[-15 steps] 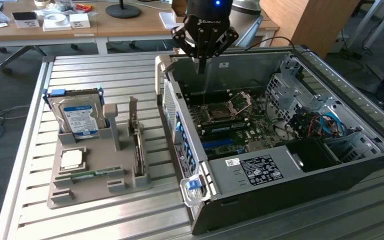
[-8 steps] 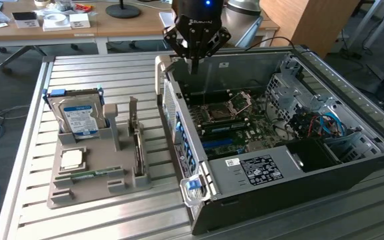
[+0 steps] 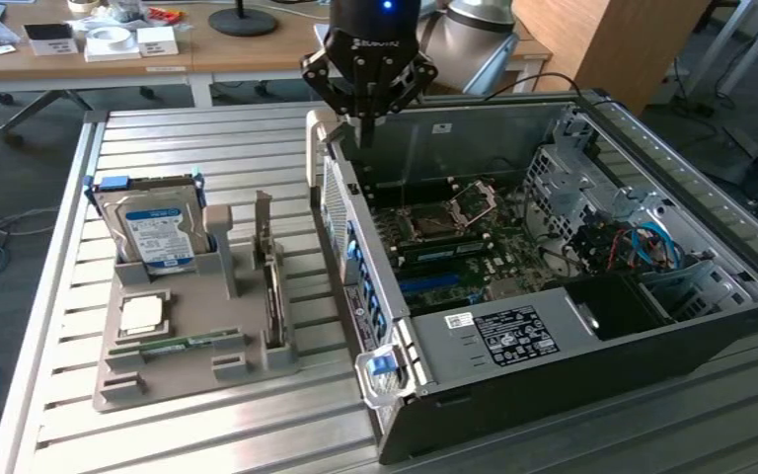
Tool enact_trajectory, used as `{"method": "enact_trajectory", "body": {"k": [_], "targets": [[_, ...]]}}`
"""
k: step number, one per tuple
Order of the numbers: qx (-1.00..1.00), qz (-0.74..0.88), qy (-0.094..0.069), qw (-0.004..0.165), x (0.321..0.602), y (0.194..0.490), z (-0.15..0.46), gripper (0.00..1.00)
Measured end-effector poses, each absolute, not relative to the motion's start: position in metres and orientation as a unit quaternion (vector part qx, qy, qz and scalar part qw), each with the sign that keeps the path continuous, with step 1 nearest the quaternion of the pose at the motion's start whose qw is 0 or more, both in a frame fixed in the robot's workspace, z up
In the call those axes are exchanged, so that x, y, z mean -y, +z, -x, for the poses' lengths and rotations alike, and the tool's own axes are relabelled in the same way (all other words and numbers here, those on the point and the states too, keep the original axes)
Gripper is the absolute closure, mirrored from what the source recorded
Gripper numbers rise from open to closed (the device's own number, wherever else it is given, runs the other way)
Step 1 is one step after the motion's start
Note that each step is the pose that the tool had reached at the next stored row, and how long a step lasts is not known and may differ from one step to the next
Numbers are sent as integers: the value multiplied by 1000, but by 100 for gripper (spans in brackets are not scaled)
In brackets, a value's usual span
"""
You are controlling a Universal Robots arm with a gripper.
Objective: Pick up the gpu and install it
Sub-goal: 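Reach for the gpu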
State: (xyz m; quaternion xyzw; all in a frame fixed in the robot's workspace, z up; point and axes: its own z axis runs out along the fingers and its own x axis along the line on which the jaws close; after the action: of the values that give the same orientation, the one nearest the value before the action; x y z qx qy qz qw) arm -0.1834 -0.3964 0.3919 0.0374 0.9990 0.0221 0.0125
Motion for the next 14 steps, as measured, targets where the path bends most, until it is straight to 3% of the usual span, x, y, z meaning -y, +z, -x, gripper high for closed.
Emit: {"method": "enact_trajectory", "body": {"k": [14], "targets": [[-999, -37, 22, 13, 392, 391, 223, 89]]}}
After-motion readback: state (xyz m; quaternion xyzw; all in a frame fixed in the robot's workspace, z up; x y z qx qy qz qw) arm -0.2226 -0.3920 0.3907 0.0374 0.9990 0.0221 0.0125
